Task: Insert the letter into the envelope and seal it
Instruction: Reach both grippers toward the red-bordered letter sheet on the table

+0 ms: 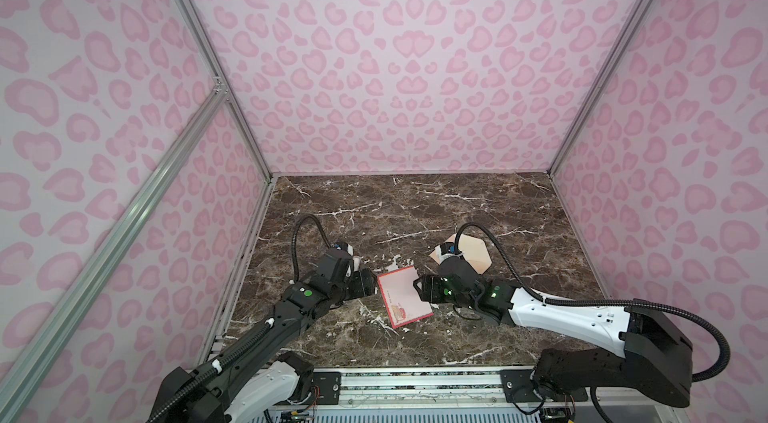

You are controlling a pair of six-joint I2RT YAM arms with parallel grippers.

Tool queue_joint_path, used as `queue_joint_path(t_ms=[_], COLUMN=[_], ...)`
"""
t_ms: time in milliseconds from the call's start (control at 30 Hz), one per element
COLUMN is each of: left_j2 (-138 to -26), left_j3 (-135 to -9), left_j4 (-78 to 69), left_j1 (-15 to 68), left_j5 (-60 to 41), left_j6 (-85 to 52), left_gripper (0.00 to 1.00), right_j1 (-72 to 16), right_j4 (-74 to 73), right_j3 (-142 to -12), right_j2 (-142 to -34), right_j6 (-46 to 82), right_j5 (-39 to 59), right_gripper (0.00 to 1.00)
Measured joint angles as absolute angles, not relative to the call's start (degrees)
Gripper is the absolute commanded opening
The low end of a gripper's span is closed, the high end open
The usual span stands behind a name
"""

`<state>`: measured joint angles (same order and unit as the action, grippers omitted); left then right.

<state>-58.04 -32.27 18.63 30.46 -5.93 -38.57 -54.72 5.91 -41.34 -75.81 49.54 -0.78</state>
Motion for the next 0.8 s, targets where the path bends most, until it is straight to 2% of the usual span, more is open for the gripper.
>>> queue_joint_path(t_ms=[567,800], left_j2=[-73.0,-77.4], left_j3=[-35.6,-36.8], left_j4=[8.3,7.6], left_j1=[30.6,30.3], left_j5=[-12.4,-14.2], left_j6=[-38.1,-36.9], left_gripper=[0.76,0.76], right_j1=[-54.4,-53.2], right_j4=[2.8,2.3], right_j3=[-38.8,-38.8], right_j2=[-76.3,-77.1], right_j6=[54.6,55.2], right_j5=[1.3,2.0], right_gripper=[0.68,0.61])
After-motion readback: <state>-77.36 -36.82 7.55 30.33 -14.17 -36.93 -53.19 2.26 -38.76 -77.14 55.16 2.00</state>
